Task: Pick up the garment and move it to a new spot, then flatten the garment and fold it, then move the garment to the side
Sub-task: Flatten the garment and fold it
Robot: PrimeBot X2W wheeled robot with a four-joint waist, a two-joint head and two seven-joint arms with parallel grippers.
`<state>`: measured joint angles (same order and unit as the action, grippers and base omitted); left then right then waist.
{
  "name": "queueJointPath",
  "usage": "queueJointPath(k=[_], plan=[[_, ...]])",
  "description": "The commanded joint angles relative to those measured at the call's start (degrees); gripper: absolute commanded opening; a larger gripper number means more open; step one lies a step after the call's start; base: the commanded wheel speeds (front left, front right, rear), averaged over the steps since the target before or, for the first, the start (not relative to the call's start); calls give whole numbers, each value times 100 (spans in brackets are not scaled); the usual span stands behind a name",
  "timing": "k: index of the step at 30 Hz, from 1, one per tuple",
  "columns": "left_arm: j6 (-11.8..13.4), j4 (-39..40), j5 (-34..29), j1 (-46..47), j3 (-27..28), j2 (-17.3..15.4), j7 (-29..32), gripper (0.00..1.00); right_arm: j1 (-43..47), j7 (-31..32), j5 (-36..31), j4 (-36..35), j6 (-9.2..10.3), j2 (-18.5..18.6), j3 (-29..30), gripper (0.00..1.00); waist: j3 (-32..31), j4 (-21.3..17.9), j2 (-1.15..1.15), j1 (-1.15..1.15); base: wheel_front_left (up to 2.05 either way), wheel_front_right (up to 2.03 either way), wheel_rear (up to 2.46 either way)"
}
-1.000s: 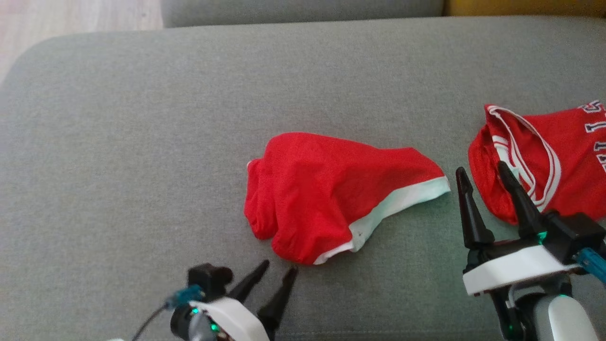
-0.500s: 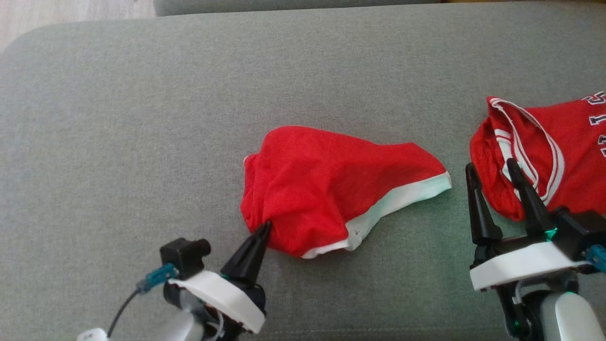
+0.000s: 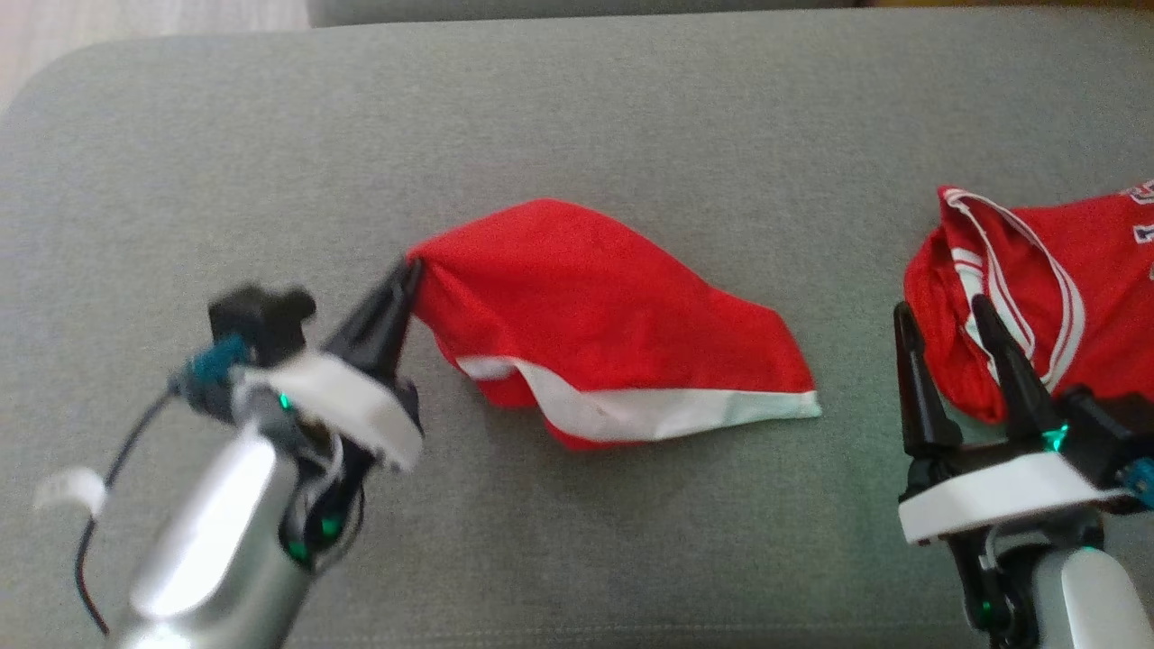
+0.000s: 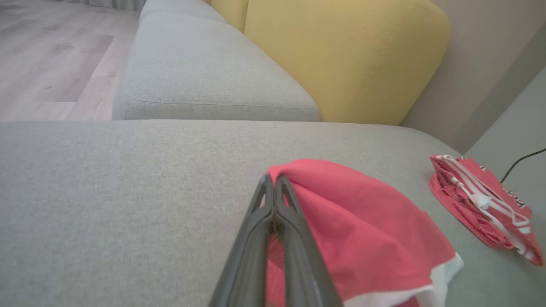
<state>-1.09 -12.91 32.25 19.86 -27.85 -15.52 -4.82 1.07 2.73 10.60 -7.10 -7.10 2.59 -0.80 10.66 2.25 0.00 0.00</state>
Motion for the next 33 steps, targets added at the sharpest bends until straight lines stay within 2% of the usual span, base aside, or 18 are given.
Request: queueJointPath(k=[1, 7, 14, 15, 16, 17, 22, 26, 29, 33], plan=[[29, -26, -52, 488, 275, -78, 44, 0, -274, -2, 52, -180, -39, 29, -150, 100, 77, -99, 0, 0, 0, 0, 0], [7, -1473, -96, 1426, 195, 257, 166, 0, -383, -6, 101, -95, -39, 29, -255, 100, 288, -467, 0, 0, 0, 0, 0], [-140, -2967, -145, 2094, 59, 706, -187, 0, -457, -87, 175, -4, -39, 29, -299, 100, 442, -712, 0, 0, 0, 0, 0], [-167, -3115, -150, 2153, 42, 753, -259, 31, -465, -96, 177, 6, -39, 29, -299, 100, 448, -719, 0, 0, 0, 0, 0], [-191, -3242, -141, 2201, 36, 797, -334, 93, -469, -104, 178, 16, -39, 29, -293, 100, 449, -717, 0, 0, 0, 0, 0], [-217, -3340, -152, 2241, 16, 828, -419, 100, -471, -110, 175, 23, -39, 29, -281, 100, 447, -708, 0, 0, 0, 0, 0], [-286, -3469, -214, 2252, -31, 878, -784, 100, -480, -120, 116, 33, -39, 29, -247, 100, 377, -606, 0, 0, 0, 0, 0], [-265, -3161, -274, 1983, 35, 832, -973, 100, -471, -95, 10, 30, -39, 29, -245, 100, 245, -436, 0, 0, 0, 0, 0], [-103, -2601, -370, 1622, 199, 712, -1010, 100, -446, -62, -61, 39, -39, 29, -249, 100, 128, -310, 0, 0, 0, 0, 0], [235, -1388, -644, 912, 596, 489, -1015, 100, -403, -23, -97, 46, -39, 29, -241, 100, -10, -150, 0, 0, 0, 0, 0]])
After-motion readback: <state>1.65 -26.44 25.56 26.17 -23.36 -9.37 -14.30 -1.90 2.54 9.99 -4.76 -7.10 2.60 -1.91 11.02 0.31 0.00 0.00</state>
